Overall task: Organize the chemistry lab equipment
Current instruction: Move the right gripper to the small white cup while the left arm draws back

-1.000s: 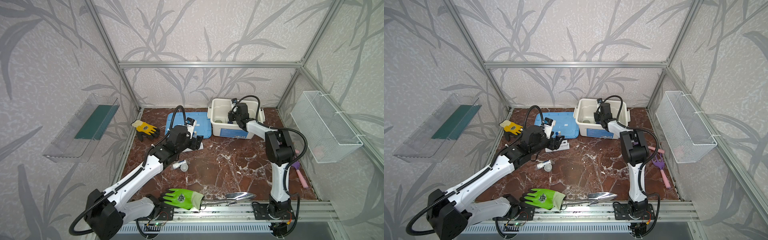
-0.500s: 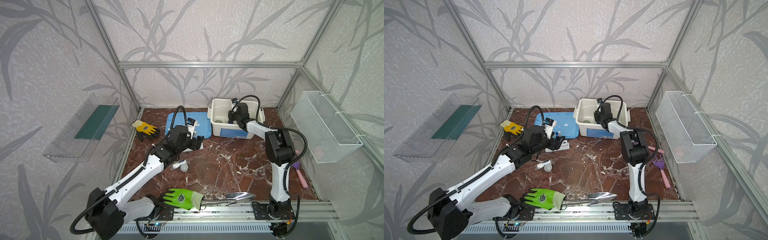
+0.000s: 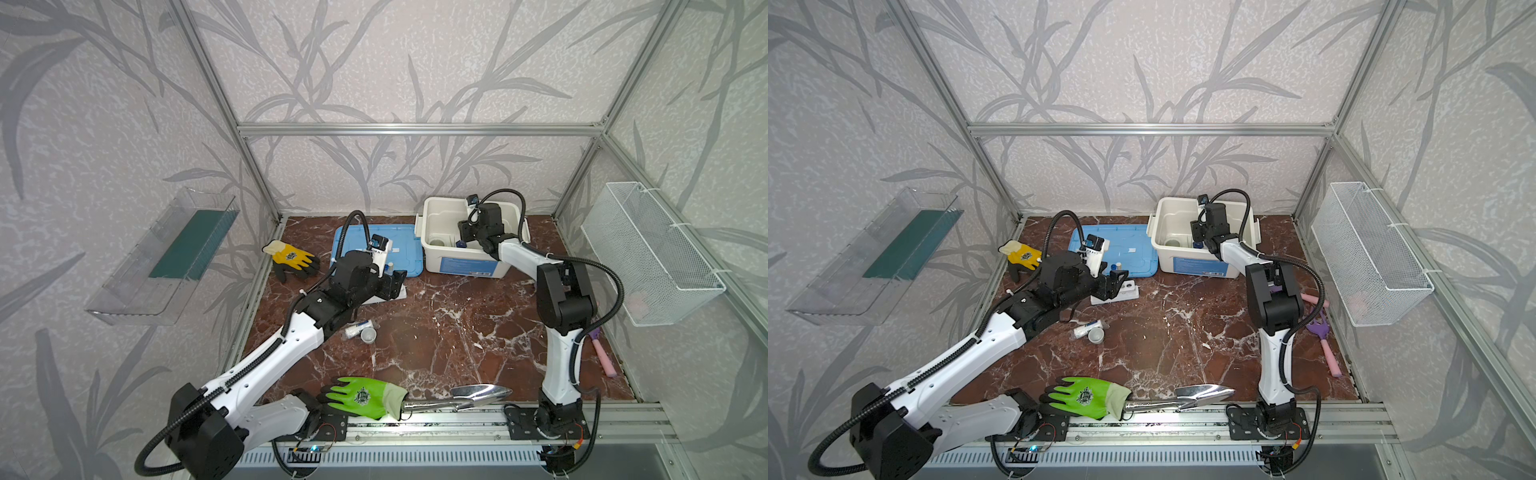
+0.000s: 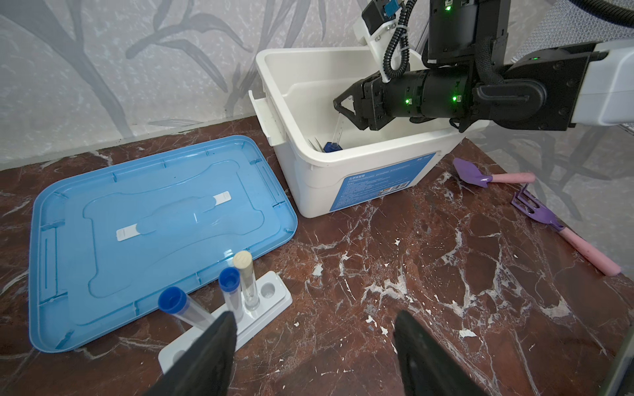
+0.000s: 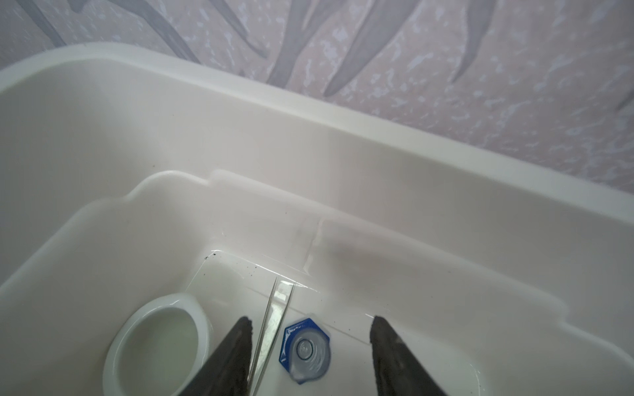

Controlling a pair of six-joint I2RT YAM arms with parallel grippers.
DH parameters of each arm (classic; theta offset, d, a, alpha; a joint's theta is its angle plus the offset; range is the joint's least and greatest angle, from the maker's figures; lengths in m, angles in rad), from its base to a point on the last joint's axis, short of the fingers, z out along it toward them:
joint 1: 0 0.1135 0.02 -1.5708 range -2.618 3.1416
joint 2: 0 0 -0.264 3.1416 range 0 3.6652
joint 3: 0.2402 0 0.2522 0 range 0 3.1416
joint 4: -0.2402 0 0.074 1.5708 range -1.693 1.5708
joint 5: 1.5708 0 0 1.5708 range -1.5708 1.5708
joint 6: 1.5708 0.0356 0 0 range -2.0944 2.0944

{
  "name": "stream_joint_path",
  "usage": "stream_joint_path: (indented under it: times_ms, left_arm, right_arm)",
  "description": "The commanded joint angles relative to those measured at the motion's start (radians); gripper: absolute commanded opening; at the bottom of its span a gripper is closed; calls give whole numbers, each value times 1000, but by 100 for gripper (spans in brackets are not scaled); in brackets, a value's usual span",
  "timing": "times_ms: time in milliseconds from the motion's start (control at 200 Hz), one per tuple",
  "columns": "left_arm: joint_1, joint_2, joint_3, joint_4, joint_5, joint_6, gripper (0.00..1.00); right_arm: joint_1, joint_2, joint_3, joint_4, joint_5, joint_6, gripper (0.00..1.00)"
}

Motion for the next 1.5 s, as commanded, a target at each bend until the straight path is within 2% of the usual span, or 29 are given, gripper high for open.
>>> stream_joint_path:
  times_ms: [0,370,465,635,845,920,1015,1215,1335,1495]
  left_arm:
    - [4,-37,-22,17,2,9,73]
    - [5,-89,-37,6,-15,20,73]
    - [7,-113,-42,-12,-37,18,73]
    - [40,-163,-68,-64,-51,-31,75]
    - [129,-288,-181,-102,-53,-127,75]
    - [178,-329,-218,-106,-23,-181,75]
    - [211,-363,-245,-159,-26,-229,75]
    - [225,-440,-275,-307,-143,-310,75]
    - [246,-442,-279,-320,-148,-362,74]
    - [254,-450,-293,-327,-166,-391,74]
  right_arm:
    - [-5,-94,60,-44,-23,-11,59]
    - [-6,-178,97,-119,-51,-5,65]
    - [1,-221,116,-195,-64,1,65]
    - [59,-309,135,-370,-12,-27,65]
    - [155,-484,27,-493,-14,-28,62]
    - [211,-531,-8,-526,37,-6,62]
    - [297,-573,-34,-594,167,1,62]
    - [461,-609,-96,-747,164,183,60]
    - [578,-578,-123,-792,207,339,60]
    - [686,-513,-145,-822,198,506,57]
